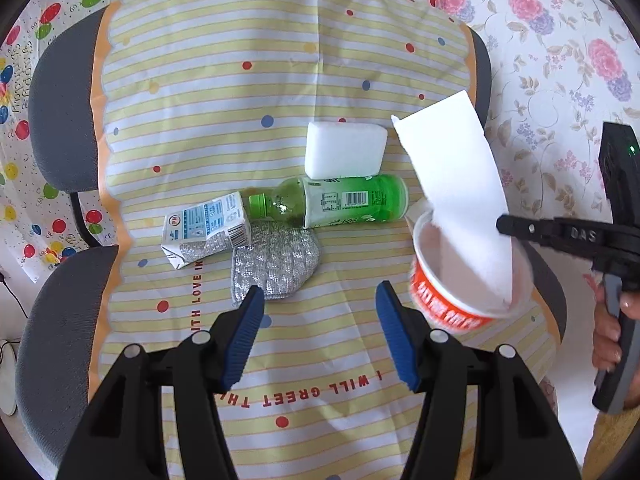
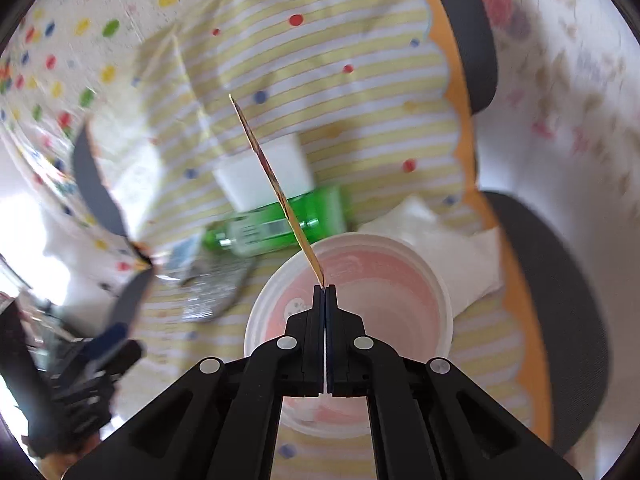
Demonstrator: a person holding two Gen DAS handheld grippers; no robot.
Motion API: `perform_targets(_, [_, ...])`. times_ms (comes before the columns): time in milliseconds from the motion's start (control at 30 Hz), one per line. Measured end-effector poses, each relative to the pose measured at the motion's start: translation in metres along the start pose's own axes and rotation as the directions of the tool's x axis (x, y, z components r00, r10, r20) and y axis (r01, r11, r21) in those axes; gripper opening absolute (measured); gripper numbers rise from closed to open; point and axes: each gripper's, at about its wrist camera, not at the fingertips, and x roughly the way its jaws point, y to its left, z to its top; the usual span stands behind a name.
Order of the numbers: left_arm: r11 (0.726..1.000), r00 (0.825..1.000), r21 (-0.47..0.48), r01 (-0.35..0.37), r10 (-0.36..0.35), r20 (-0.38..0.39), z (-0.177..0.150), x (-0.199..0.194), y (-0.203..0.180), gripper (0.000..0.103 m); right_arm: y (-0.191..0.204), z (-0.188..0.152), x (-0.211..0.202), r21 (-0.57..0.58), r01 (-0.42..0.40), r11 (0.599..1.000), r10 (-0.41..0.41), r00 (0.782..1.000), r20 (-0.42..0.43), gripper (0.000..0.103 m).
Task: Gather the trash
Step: 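Grasp the red Ultraman box in the white bowl with the right gripper and lift, then grasp the white bowl rim with the left gripper while the right holds the red box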
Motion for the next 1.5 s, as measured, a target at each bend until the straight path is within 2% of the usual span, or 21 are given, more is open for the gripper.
perform_targets(67, [1.0,1.0,-0.003,-0.001,0.001,0.009,0.0,-0.006,-0.002,0.057,0.007,-0.009,-0.005,0.017,-0.081,0.997,0.081,0.997,-0.008,0.001])
perform_targets(133, [1.0,1.0,-0.004,0.002,-0.002,0.015,0.0,-0.012,-0.005,0.057,0.02,-0.017,-0.012,-0.004,-0.102,0.995,0.102,0.994,0.028,0.001])
perform_targets(200, [1.0,1.0,0.0,0.009,-0.009,0.018,-0.001,-0.018,-0.009,0.057,0.036,-0.019,-0.031,-0.077,-0.012,0.997,0.022,0.99,0.142,0.001])
perform_targets(300, [1.0,1.0,0.011,0.014,-0.014,0.021,-0.001,-0.023,-0.016,0.057,0.047,-0.019,-0.063,-0.122,0.064,0.99,-0.028,0.96,0.28,0.001])
perform_targets(433, [0.998,0.999,0.013,0.054,-0.054,0.004,0.004,-0.016,-0.03,0.055,0.044,-0.022,-0.099,-0.121,0.138,0.983,-0.082,0.92,0.383,0.001])
perform_targets(533, [0.996,0.995,0.014,0.091,-0.09,-0.05,0.01,0.007,-0.043,0.042,0.032,-0.032,-0.118,-0.115,0.188,0.975,-0.125,0.9,0.419,0.001])
perform_targets(633, [0.994,0.989,0.017,0.106,-0.104,-0.106,0.014,0.034,-0.054,0.033,0.013,-0.045,-0.131,-0.093,0.225,0.97,-0.165,0.889,0.427,0.001])
perform_targets(767, [0.996,0.977,-0.028,0.079,-0.083,-0.196,0.011,0.069,-0.054,0.033,-0.016,-0.071,-0.143,-0.042,0.24,0.97,-0.203,0.889,0.41,0.001])
perform_targets(867, [0.995,0.973,-0.063,0.082,-0.094,-0.211,0.006,0.076,-0.051,0.033,-0.033,-0.093,-0.144,0.0,0.236,0.972,-0.218,0.898,0.382,0.001])
perform_targets(1000, [0.994,0.978,-0.056,0.095,-0.104,-0.18,-0.001,0.064,-0.054,0.021,-0.049,-0.12,-0.144,0.056,0.235,0.97,-0.24,0.904,0.354,0.001])
perform_targets(1067, [0.995,0.982,-0.05,0.09,-0.097,-0.164,-0.005,0.056,-0.054,0.008,-0.055,-0.128,-0.145,0.08,0.225,0.971,-0.238,0.908,0.345,0.001])
perform_targets(1133, [0.992,0.982,-0.062,0.113,-0.121,-0.143,-0.011,0.044,-0.054,0.004,-0.058,-0.135,-0.148,0.095,0.223,0.97,-0.242,0.909,0.34,0.001])
perform_targets(1233, [0.993,0.988,-0.039,0.114,-0.118,-0.101,-0.019,0.017,-0.058,0.003,-0.06,-0.142,-0.155,0.11,0.216,0.97,-0.241,0.908,0.342,0.001])
perform_targets(1367, [0.985,0.985,-0.047,0.166,-0.168,-0.05,-0.039,-0.023,-0.065,0.003,-0.064,-0.158,-0.17,0.14,0.21,0.968,-0.247,0.905,0.347,0.001])
perform_targets(1500, [0.971,0.971,-0.021,0.236,-0.237,-0.027,-0.063,-0.046,-0.085,0.003,-0.068,-0.18,-0.182,0.157,0.222,0.962,-0.263,0.906,0.33,0.001])
